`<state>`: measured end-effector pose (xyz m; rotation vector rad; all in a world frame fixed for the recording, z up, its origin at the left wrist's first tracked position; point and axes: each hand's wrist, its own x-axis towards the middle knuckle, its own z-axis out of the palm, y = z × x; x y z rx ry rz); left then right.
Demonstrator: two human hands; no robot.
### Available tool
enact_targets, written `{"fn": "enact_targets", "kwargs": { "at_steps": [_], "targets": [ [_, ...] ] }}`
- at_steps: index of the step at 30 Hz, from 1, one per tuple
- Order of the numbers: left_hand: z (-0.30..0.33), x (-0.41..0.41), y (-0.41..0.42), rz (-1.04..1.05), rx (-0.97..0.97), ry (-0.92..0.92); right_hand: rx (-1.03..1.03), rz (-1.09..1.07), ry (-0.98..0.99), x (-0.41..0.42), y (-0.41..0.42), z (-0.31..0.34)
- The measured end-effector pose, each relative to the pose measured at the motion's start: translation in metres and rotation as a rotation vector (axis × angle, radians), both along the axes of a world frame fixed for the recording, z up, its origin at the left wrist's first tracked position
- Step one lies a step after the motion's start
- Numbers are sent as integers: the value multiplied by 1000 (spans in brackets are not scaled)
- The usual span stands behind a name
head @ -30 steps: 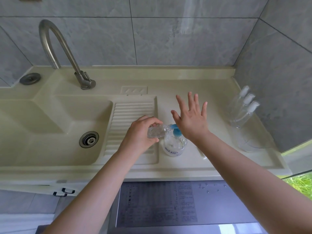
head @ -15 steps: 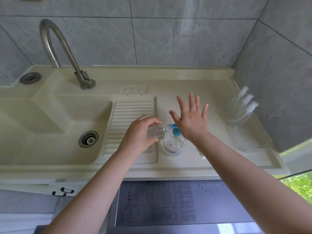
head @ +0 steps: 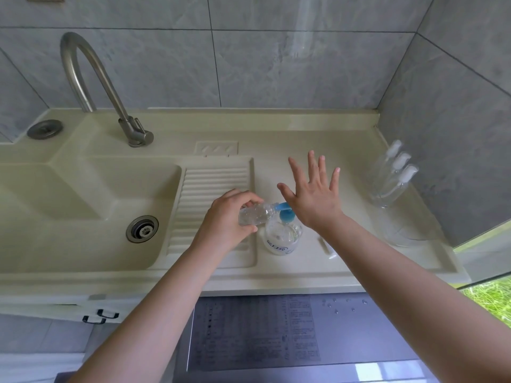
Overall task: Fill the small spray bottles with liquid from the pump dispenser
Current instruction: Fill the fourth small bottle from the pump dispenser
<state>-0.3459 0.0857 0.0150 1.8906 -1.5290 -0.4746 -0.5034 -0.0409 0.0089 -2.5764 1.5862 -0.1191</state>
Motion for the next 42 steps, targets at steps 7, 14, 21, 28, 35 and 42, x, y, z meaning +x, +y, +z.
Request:
{"fn": "enact_targets", "kwargs": {
  "at_steps": [7, 14, 21, 28, 35, 42],
  "targets": [
    [0, -1, 0, -17, -26, -6, 113, -62, -134, 3, -4, 15],
    [0, 1, -1, -7, -19, -10, 141, -72, -63, 12, 2, 2],
    [-1, 1, 1, -6, -18, -9, 86, -78, -74, 10, -5, 14],
    [-2, 1, 0, -9, -22, 11, 12, -63, -48, 11, 5, 2],
    [-1, 0, 1, -12, -33, 19, -31, -80, -134, 9, 1, 20],
    [-1, 0, 3, 0, -28, 26, -142, -23, 23, 11, 9, 8]
  ]
}}
